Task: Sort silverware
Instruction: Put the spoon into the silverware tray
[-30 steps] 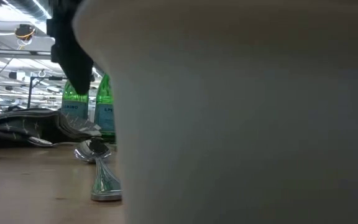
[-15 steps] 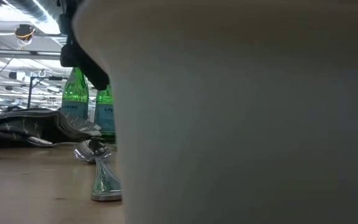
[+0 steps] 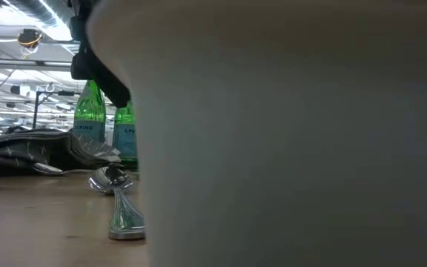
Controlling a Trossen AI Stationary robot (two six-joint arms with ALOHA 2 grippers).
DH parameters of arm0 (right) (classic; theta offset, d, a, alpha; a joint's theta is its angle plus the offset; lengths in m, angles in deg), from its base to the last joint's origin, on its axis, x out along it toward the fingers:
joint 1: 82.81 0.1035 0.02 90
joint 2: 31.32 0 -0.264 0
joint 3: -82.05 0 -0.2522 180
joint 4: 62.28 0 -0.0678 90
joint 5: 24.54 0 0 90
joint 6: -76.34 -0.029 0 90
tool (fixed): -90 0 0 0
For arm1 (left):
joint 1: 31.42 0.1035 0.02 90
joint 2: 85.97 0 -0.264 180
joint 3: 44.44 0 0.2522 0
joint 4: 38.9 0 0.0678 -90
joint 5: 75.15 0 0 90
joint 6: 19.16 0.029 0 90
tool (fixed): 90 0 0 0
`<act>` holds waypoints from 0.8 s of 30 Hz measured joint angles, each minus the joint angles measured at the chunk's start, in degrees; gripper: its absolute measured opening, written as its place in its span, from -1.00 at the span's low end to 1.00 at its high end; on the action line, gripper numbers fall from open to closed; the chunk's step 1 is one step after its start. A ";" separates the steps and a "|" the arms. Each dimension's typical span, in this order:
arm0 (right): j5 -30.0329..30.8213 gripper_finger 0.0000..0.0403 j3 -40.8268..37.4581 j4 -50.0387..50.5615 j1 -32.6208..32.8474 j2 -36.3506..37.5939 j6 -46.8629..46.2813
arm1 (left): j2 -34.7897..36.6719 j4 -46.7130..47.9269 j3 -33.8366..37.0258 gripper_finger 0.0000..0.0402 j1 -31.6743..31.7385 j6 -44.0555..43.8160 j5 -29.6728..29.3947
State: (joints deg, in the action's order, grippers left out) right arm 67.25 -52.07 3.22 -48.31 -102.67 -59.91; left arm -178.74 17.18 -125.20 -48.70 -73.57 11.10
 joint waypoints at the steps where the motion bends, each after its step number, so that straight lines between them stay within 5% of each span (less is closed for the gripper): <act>1: -0.33 -0.39 0.00 -0.55 0.02 -0.76 -0.02 | 0.00 -0.02 0.00 -0.67 0.00 0.00 0.00; 15: 0.38 -0.42 0.24 -2.92 0.02 -6.39 0.00 | 0.00 -1.70 -0.04 -0.67 0.00 0.15 -0.02; 24: 2.10 -0.88 0.17 -3.68 0.02 -6.46 -0.02 | 0.00 -1.40 -0.04 -0.67 0.00 -1.89 0.00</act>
State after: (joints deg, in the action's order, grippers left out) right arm 69.35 -51.89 -0.46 -48.28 -109.13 -59.93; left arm -178.74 15.78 -125.25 -48.70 -75.46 11.10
